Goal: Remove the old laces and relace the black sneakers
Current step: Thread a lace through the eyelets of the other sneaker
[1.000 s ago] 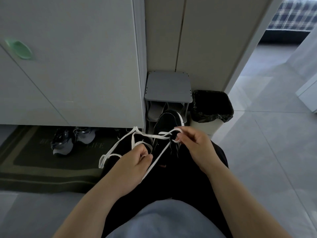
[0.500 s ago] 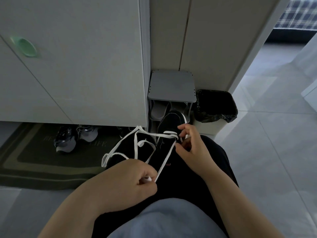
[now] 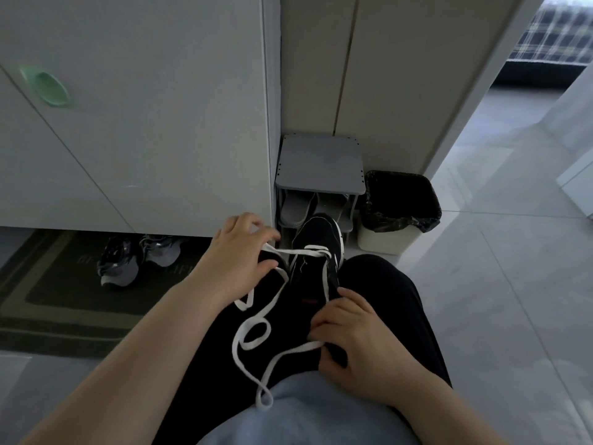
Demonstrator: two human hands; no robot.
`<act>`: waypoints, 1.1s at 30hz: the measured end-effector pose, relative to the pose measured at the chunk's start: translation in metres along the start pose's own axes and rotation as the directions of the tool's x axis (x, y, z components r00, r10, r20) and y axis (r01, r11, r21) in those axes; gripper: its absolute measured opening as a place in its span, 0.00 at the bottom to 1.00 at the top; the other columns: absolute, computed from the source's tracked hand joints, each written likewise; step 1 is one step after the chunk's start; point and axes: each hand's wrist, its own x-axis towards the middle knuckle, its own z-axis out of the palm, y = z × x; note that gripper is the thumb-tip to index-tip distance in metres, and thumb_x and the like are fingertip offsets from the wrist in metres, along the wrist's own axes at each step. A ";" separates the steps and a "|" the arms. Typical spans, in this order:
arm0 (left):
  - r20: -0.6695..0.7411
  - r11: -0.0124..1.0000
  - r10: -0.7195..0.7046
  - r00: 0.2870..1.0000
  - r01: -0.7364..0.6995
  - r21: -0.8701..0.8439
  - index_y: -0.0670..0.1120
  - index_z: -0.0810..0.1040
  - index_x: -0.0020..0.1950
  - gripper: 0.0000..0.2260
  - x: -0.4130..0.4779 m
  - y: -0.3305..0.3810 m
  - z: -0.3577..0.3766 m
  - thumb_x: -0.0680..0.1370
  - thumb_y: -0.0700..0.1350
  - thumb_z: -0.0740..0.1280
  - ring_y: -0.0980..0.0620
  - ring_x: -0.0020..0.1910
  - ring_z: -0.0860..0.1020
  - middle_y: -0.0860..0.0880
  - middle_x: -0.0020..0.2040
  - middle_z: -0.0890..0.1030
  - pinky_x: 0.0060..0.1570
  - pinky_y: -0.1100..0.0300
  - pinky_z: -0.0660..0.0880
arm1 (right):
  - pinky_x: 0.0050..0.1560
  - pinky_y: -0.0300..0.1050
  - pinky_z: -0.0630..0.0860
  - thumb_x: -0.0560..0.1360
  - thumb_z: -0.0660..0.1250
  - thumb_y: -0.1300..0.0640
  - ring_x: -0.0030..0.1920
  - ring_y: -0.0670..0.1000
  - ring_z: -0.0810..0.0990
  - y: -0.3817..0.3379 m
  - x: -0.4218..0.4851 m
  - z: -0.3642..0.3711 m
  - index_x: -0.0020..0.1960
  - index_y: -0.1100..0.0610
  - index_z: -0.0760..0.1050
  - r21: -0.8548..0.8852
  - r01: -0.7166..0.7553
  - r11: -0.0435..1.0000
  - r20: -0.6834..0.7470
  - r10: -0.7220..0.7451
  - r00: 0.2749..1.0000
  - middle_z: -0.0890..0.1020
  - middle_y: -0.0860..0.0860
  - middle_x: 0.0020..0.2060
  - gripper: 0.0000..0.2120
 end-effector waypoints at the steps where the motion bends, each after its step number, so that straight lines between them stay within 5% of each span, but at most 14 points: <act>1: 0.021 1.000 0.000 1.000 -0.001 0.016 0.53 0.66 0.69 0.20 0.006 -0.004 0.004 0.77 0.51 0.63 0.51 0.69 0.58 0.51 0.67 0.63 0.67 0.55 0.58 | 0.70 0.43 0.59 0.66 0.64 0.52 0.52 0.41 0.76 -0.001 -0.002 -0.003 0.49 0.49 0.81 0.018 -0.012 1.000 0.010 0.012 1.000 0.80 0.42 0.47 0.13; 3: 0.065 1.000 -0.009 0.998 0.008 0.010 0.53 0.63 0.71 0.21 0.019 -0.007 0.011 0.79 0.52 0.60 0.51 0.72 0.53 0.51 0.72 0.60 0.71 0.53 0.52 | 0.70 0.39 0.60 0.68 0.63 0.52 0.54 0.39 0.76 -0.003 0.001 -0.010 0.56 0.49 0.78 0.092 -0.056 0.994 -0.005 0.057 0.998 0.79 0.42 0.51 0.17; 6: 0.235 0.997 -0.036 0.971 0.019 0.073 0.52 0.75 0.61 0.13 0.038 -0.007 0.014 0.79 0.54 0.60 0.50 0.73 0.54 0.51 0.71 0.64 0.71 0.52 0.48 | 0.58 0.30 0.69 0.73 0.61 0.53 0.53 0.38 0.75 -0.009 0.016 -0.018 0.57 0.51 0.78 0.189 -0.125 0.974 -0.087 0.143 0.986 0.79 0.41 0.51 0.15; 8: 0.284 0.997 -0.021 0.959 0.000 0.076 0.50 0.78 0.52 0.10 0.045 -0.005 0.009 0.78 0.53 0.61 0.49 0.68 0.64 0.51 0.63 0.73 0.67 0.53 0.57 | 0.51 0.29 0.71 0.75 0.61 0.55 0.50 0.38 0.75 -0.013 0.028 -0.021 0.56 0.51 0.78 0.248 -0.210 0.946 -0.105 0.242 0.965 0.78 0.39 0.48 0.12; 10: 0.288 0.983 -0.019 0.957 0.070 -0.169 0.47 0.77 0.44 0.09 0.045 0.002 -0.005 0.79 0.50 0.61 0.51 0.51 0.76 0.50 0.48 0.80 0.55 0.55 0.69 | 0.51 0.29 0.72 0.76 0.62 0.58 0.50 0.37 0.77 -0.017 0.038 -0.022 0.57 0.50 0.78 0.373 -0.318 0.871 -0.050 0.361 0.931 0.77 0.37 0.47 0.12; 13: 0.311 0.803 0.004 0.950 0.182 -0.568 0.44 0.76 0.41 0.11 0.039 0.021 -0.039 0.80 0.46 0.60 0.54 0.33 0.74 0.52 0.33 0.77 0.43 0.61 0.73 | 0.54 0.27 0.70 0.77 0.64 0.58 0.54 0.33 0.75 -0.028 0.060 -0.024 0.61 0.48 0.73 0.655 -0.393 0.645 0.077 0.461 0.884 0.76 0.36 0.51 0.14; 16: 0.399 0.487 0.124 0.908 0.295 -0.822 0.38 0.77 0.52 0.12 0.032 0.039 -0.070 0.80 0.44 0.58 0.55 0.32 0.72 0.51 0.32 0.74 0.38 0.62 0.74 | 0.59 0.32 0.69 0.75 0.67 0.56 0.58 0.34 0.73 -0.042 0.084 -0.022 0.63 0.51 0.68 0.812 -0.287 0.508 0.102 0.361 0.927 0.77 0.42 0.57 0.18; 18: 0.395 0.307 0.184 0.900 0.330 -0.893 0.38 0.76 0.57 0.13 0.030 0.040 -0.084 0.79 0.42 0.57 0.56 0.32 0.73 0.50 0.34 0.75 0.36 0.63 0.75 | 0.58 0.42 0.73 0.76 0.65 0.59 0.52 0.43 0.79 -0.049 0.090 -0.025 0.62 0.56 0.69 0.898 -0.216 0.384 0.087 0.326 0.941 0.80 0.47 0.49 0.16; 20: 0.342 0.271 0.115 0.933 0.302 -0.914 0.38 0.77 0.57 0.12 0.032 0.032 -0.091 0.79 0.40 0.58 0.57 0.30 0.72 0.51 0.34 0.74 0.32 0.66 0.73 | 0.49 0.43 0.74 0.78 0.61 0.62 0.36 0.42 0.76 -0.049 0.086 -0.037 0.53 0.58 0.75 0.918 -0.184 0.351 0.051 0.357 0.933 0.77 0.45 0.34 0.05; 23: 0.231 0.346 -0.119 0.966 0.258 -0.902 0.41 0.79 0.49 0.08 0.041 0.006 -0.092 0.79 0.40 0.60 0.59 0.26 0.66 0.51 0.33 0.72 0.25 0.70 0.66 | 0.45 0.44 0.74 0.79 0.60 0.59 0.29 0.41 0.70 -0.025 0.065 -0.054 0.44 0.55 0.77 0.860 -0.236 0.453 -0.026 0.501 0.865 0.72 0.42 0.24 0.09; 26: 0.134 0.535 -0.249 0.959 0.251 -0.807 0.44 0.78 0.44 0.10 0.049 -0.025 -0.083 0.80 0.39 0.59 0.58 0.26 0.65 0.49 0.35 0.71 0.23 0.70 0.64 | 0.42 0.47 0.70 0.79 0.58 0.58 0.28 0.45 0.66 0.007 0.038 -0.069 0.43 0.58 0.78 0.881 -0.258 0.396 -0.062 0.638 0.768 0.67 0.44 0.23 0.12; 33: -0.234 0.943 -0.233 0.944 0.160 -0.292 0.45 0.77 0.45 0.08 0.055 -0.063 -0.065 0.79 0.38 0.59 0.51 0.34 0.71 0.50 0.35 0.76 0.33 0.64 0.64 | 0.41 0.49 0.69 0.79 0.60 0.58 0.27 0.44 0.67 0.043 -0.007 -0.079 0.40 0.55 0.80 0.758 -0.402 0.514 -0.054 0.663 0.747 0.67 0.44 0.23 0.13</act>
